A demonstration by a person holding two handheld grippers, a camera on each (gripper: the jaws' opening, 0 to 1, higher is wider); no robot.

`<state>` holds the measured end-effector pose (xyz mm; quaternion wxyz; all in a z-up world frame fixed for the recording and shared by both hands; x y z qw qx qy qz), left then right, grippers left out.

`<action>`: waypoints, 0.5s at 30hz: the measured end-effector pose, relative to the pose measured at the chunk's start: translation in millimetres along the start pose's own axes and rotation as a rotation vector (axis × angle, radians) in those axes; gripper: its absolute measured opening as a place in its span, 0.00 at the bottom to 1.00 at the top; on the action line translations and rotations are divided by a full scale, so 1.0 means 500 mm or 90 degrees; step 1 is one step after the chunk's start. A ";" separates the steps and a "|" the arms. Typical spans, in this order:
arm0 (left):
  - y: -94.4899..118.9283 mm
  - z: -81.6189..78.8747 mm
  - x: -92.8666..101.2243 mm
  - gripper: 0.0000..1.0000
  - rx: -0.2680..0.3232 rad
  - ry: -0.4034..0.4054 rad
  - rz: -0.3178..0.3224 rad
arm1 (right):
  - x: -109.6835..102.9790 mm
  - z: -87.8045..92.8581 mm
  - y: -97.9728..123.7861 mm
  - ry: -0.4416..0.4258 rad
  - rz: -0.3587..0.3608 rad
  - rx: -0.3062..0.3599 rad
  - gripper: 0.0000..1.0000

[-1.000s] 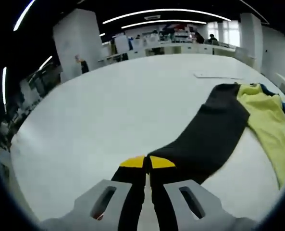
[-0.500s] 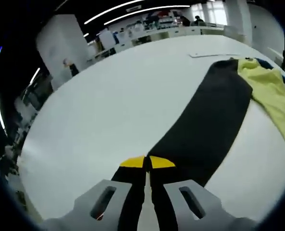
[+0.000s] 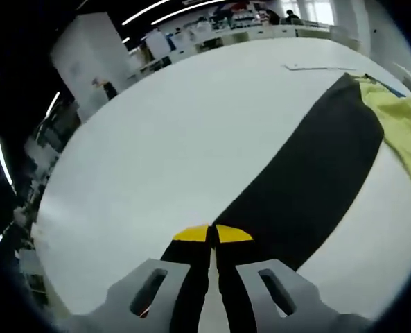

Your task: Fold the garment on the visible template until the final outline fits inside the template.

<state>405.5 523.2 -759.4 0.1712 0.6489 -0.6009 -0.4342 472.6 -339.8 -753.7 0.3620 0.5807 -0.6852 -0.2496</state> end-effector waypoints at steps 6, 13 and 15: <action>-0.001 -0.008 -0.005 0.00 -0.005 -0.022 -0.007 | 0.002 0.003 -0.005 0.007 -0.001 -0.009 0.00; 0.014 -0.009 -0.010 0.00 0.009 0.006 -0.012 | -0.004 -0.003 0.007 0.021 -0.022 0.000 0.00; 0.024 -0.008 -0.013 0.03 0.018 0.027 -0.016 | -0.012 -0.008 0.014 0.014 -0.034 0.010 0.00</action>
Point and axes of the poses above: the point that each gripper's makers call its tool centre point, and the gripper's own axes: y roughly backward along the fingers, x roughly to its right, z roughly out of its underside, the point moved 3 cm from there along y, roughly backward along the fingers, and after that the axes turned 4 degrees about -y, right-handed, at the moved point
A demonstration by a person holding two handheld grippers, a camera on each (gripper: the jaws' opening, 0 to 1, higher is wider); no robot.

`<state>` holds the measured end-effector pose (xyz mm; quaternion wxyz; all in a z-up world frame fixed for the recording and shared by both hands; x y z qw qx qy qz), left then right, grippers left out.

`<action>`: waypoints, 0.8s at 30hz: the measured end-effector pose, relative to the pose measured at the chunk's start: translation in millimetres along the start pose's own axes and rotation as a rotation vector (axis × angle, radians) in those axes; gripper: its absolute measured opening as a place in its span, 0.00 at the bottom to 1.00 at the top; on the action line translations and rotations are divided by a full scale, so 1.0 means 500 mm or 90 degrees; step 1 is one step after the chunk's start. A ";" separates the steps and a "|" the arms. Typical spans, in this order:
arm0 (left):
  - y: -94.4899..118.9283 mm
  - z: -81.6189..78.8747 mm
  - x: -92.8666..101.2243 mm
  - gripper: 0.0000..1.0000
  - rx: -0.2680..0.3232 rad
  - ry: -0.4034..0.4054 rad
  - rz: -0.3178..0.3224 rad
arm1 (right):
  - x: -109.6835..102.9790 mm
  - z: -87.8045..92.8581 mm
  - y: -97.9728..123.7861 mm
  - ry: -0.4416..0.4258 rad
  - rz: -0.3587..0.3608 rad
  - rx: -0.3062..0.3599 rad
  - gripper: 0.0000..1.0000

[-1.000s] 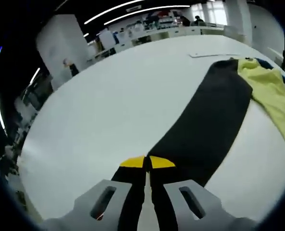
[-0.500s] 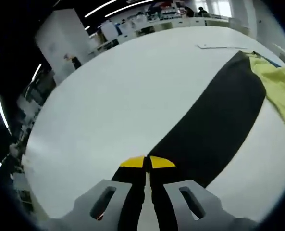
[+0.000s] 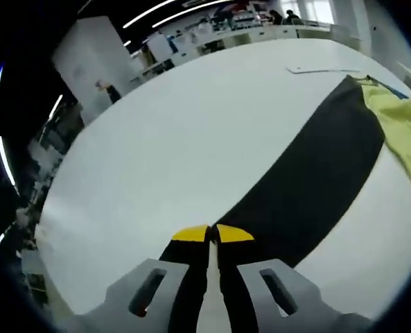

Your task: Fold the garment on the visible template until the final outline fits inside the template.

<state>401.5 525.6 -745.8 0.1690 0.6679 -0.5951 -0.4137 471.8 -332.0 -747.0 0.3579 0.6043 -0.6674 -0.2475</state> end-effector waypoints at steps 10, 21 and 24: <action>0.055 -0.033 0.038 0.44 0.073 0.072 0.045 | -0.108 -0.038 0.041 -0.003 -0.111 0.054 0.47; 0.113 -0.064 0.124 0.76 0.131 0.077 0.133 | -0.264 -0.060 0.099 -0.018 -0.278 0.088 0.64; 0.131 -0.070 0.153 0.79 0.148 0.077 0.160 | -0.296 -0.063 0.115 -0.009 -0.304 0.096 0.65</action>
Point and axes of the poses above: the point that each gripper's makers call its tool centre point, and the gripper's own axes: y roughly backward along the fingers, x roughly to its right, z roughly out of its underside, the point moved 3 cm from there along y, roughly backward along the fingers, and after that the axes turned 4 degrees about -y, right-handed, at the moved point
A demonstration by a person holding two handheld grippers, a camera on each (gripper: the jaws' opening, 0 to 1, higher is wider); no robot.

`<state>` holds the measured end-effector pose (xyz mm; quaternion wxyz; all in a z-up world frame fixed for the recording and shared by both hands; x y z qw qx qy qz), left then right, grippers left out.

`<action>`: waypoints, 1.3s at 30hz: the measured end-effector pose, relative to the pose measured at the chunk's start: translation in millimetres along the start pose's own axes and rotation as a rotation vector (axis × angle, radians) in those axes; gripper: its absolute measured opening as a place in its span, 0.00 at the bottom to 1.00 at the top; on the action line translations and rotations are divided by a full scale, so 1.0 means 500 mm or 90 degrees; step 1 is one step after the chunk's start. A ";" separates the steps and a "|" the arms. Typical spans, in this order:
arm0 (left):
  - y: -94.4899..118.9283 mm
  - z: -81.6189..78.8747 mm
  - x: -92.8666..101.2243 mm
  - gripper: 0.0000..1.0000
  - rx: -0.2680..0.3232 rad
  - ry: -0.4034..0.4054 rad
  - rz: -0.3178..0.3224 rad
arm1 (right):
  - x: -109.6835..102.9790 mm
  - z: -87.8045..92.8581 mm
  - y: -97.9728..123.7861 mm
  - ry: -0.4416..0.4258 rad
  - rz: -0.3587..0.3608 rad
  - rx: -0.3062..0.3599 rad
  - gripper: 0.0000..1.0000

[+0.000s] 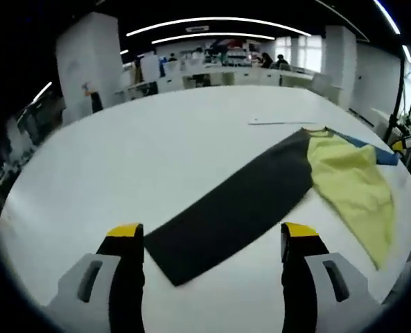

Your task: Fold the garment on the visible template until the final outline fits inside the template.

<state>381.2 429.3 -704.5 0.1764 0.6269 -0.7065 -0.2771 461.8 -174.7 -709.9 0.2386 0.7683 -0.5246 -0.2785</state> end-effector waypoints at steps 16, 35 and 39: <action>0.035 -0.016 0.177 0.72 0.064 -0.039 0.102 | -0.160 0.009 -0.038 0.002 -0.134 0.003 0.61; 0.041 0.034 0.355 0.63 0.039 -0.028 0.173 | -0.210 0.060 -0.101 0.040 -0.149 -0.026 0.37; 0.042 0.055 0.390 0.60 0.032 0.003 0.184 | -0.210 0.065 -0.120 0.041 -0.139 -0.022 0.33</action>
Point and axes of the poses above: the point that each gripper's makers call its tool centre point, and the gripper's own axes: y roughly backward along the fingers, x roughly to its right, z roughly out of its underside, the point moved 3 cm from there along y, roughly backward along the fingers, and after that the axes turned 4 degrees about -y, right-handed, at the moved point
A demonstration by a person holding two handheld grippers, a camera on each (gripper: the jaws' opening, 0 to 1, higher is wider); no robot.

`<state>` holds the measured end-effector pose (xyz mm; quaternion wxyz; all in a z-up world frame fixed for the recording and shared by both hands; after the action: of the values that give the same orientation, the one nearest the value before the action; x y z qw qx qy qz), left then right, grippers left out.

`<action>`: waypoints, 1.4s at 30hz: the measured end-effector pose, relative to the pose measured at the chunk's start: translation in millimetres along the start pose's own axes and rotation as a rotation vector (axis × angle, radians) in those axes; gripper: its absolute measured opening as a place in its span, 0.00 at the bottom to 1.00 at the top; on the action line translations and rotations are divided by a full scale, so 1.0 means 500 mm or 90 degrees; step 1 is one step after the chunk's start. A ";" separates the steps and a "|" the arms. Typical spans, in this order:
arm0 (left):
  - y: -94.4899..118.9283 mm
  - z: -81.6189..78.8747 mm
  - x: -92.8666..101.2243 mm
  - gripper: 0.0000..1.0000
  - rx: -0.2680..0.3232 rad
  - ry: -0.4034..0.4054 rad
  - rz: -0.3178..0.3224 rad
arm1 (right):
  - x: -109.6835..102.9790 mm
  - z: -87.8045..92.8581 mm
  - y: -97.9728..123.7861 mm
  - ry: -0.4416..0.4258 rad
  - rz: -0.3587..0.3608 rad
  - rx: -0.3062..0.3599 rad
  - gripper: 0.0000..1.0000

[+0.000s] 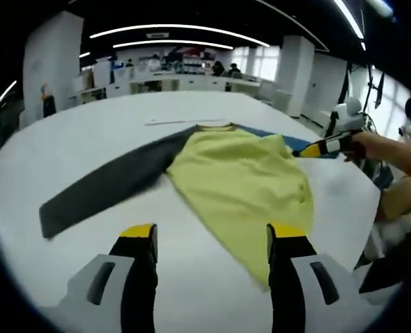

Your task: Fold the garment on the visible template until the final outline fits inside the template.

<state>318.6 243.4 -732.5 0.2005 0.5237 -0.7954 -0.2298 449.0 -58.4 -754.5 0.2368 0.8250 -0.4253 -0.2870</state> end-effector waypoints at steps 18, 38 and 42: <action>-0.011 0.081 0.090 0.39 -0.075 -0.037 0.009 | 0.022 0.005 -0.049 0.020 0.091 0.024 0.18; -0.014 0.110 0.112 0.15 -0.154 -0.029 -0.007 | 0.027 0.013 -0.056 0.012 0.146 0.032 0.00; -0.015 0.112 0.119 0.09 -0.166 -0.040 -0.018 | 0.026 0.014 -0.057 0.016 0.143 0.029 0.00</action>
<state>270.7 194.3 -777.8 0.2392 0.4967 -0.7572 -0.3504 466.8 -55.3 -781.2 0.2541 0.7810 -0.5183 -0.2383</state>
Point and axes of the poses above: the point that each gripper's makers call its tool centre point, and the gripper's own axes: y roughly backward along the fingers, x roughly to its right, z roughly out of its underside, the point moved 3 cm from there along y, roughly backward along the fingers, and after that the axes turned 4 degrees about -y, right-handed, at the moved point
